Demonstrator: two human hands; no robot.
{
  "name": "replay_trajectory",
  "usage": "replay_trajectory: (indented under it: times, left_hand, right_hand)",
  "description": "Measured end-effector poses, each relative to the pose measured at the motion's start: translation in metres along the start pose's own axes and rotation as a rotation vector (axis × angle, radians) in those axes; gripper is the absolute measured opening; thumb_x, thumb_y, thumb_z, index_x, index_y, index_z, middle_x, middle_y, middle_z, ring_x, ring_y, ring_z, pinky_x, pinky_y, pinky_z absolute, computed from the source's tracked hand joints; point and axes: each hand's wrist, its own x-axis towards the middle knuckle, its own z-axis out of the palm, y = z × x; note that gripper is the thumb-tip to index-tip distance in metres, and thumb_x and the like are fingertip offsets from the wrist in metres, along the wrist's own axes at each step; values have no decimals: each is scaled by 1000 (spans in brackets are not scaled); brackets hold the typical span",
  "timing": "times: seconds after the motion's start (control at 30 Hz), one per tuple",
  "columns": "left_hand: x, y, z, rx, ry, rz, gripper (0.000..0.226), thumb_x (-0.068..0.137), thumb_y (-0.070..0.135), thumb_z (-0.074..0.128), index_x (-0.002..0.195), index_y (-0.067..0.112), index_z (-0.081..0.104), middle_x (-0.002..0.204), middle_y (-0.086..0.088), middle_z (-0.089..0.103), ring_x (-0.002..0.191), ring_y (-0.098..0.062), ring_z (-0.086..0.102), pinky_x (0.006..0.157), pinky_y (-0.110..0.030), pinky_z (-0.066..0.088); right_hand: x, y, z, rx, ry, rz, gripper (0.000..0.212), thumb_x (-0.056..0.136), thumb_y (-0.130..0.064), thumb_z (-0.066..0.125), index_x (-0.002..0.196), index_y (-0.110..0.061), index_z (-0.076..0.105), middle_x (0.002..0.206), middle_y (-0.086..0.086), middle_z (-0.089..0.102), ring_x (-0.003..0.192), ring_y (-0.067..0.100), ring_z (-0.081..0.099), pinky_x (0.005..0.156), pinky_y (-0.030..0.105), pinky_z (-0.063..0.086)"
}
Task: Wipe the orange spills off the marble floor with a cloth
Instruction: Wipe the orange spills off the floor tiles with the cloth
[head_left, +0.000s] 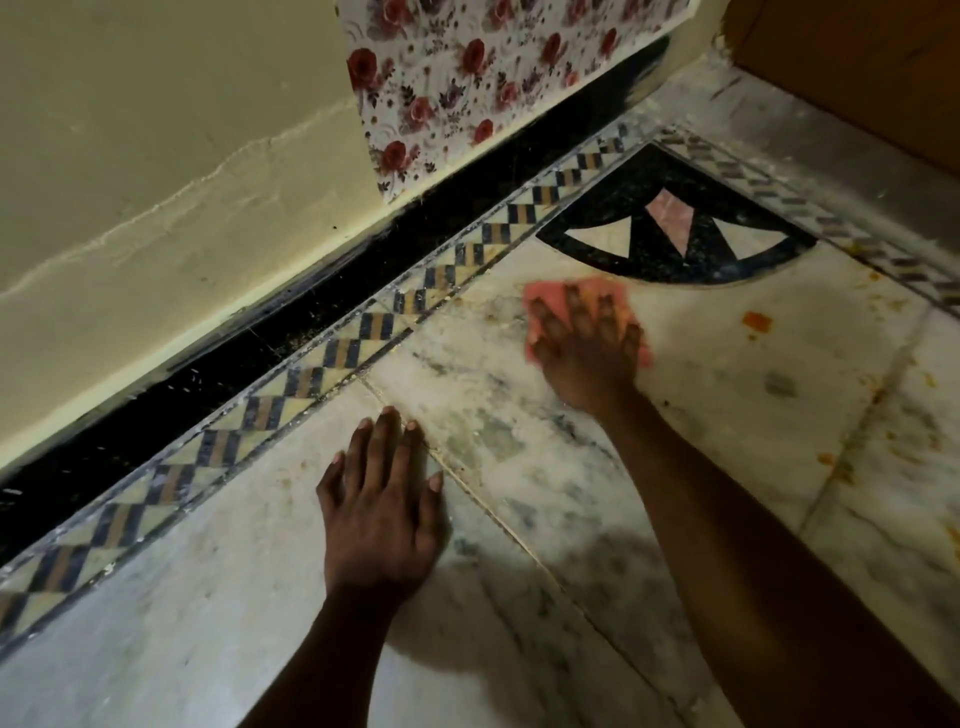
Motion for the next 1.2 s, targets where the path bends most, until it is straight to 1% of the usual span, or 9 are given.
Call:
replay_trajectory:
  times: [0.13,0.33,0.57,0.67,0.8,0.9,1.03,1.13,1.2]
  left_hand:
    - [1,2,-1,-11,0,-2,66,104,53,29,164,25,33,176,-2,20,163,-24,15,125,-48,16]
    - [2,0,2,-6,3,6,65,105,53,29,163,24,32,175,-3,21,162,-25,16,124,-50,17]
    - [-1,6,-10,-21,-34,-9,66,106,55,23,165,26,26,176,-2,16,163,-24,12,125,-49,14]
    - [0,6,-11,-16,-34,-8,69,105,58,18,166,27,23,177,-1,13,163,-23,10,126,-48,13]
    - [-2,4,-5,-13,-37,1,71,103,61,15,166,29,20,177,2,9,163,-21,7,126,-47,11]
    - [-3,5,-6,-29,-20,1,71,103,62,17,166,29,22,177,1,11,163,-23,10,125,-49,12]
    - [-13,13,-16,-35,-35,20,77,102,64,13,165,22,26,176,-6,19,162,-28,16,128,-52,16]
    - [-34,30,-13,-87,3,69,75,102,62,21,159,16,41,170,-11,32,156,-32,31,125,-53,27]
    - [-53,49,-2,-124,28,101,69,102,58,34,155,16,47,168,-10,37,154,-31,35,123,-53,32]
  right_hand:
    - [-80,42,21,-24,65,-62,60,99,-70,20,158,-63,10,177,-11,0,163,32,-2,126,63,7]
    - [6,48,-13,216,114,448,61,106,-66,21,162,-54,1,177,2,-13,159,46,-16,122,74,-5]
    - [-108,15,34,-4,84,-166,59,102,-66,21,160,-60,13,177,-11,1,163,29,-1,127,61,5]
    - [-128,68,37,-49,108,-85,60,100,-68,14,159,-58,21,176,-7,17,161,33,15,124,62,20]
    - [-72,59,15,156,107,324,58,106,-61,23,162,-56,8,177,-4,-6,161,40,-5,125,69,3]
    - [-82,28,19,67,79,89,61,103,-61,20,163,-54,9,177,-3,-5,162,40,-3,126,66,5]
    - [-192,77,44,-71,172,-325,60,104,-62,12,162,-52,22,175,-6,19,162,27,15,126,55,19]
    - [-192,124,37,-66,268,-158,58,105,-59,14,161,-52,25,174,-6,23,161,26,20,124,55,25]
    - [-158,120,22,22,201,50,60,103,-60,18,162,-53,16,177,-5,9,163,30,9,127,59,17]
